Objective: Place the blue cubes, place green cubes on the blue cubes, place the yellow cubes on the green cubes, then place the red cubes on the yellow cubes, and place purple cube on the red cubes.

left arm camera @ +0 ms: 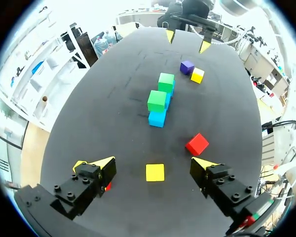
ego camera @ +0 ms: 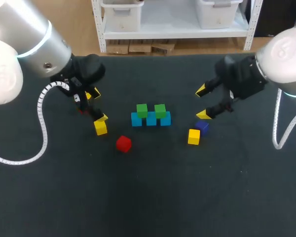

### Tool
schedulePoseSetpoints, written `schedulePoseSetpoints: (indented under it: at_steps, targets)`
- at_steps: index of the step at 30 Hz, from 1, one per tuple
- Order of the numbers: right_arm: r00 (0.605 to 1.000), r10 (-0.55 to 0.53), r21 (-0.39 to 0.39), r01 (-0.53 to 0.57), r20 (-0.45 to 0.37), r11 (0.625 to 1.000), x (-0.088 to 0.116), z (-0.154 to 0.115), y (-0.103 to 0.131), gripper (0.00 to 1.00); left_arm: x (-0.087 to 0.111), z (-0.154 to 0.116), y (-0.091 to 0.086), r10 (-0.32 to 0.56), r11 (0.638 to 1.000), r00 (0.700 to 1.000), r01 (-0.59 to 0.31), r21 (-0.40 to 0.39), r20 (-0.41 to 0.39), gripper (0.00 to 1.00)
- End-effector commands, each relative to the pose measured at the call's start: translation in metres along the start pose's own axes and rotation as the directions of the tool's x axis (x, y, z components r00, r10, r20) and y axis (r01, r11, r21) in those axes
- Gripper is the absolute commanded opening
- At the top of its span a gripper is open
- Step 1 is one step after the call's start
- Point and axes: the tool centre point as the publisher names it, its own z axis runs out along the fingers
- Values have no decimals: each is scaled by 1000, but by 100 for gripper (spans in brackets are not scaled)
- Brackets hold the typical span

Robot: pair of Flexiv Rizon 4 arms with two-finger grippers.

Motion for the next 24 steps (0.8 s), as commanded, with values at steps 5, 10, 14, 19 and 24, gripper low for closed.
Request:
schedulePoseSetpoints:
  at_steps: [5,10,14,19,24]
  targets:
    - [999,-3,-50,5,37,999,-2,13,-6,0,1,0,0,2,1000,1000,-2,1,4,100]
    - [999,-14,-64,17,49,998,-6,22,-4,0,1,0,0,2,1000,1000,-2,1,4,100]
    - [998,-28,-82,33,60,996,-10,32,-1,0,1,0,0,2,1000,1000,-2,1,4,100]
    - [997,-34,-103,41,68,994,-14,45,0,0,1,0,0,2,1000,1000,-2,1,4,100]
    - [996,-44,-114,52,71,992,-21,53,2,0,1,0,0,2,1000,1000,-2,1,4,100]
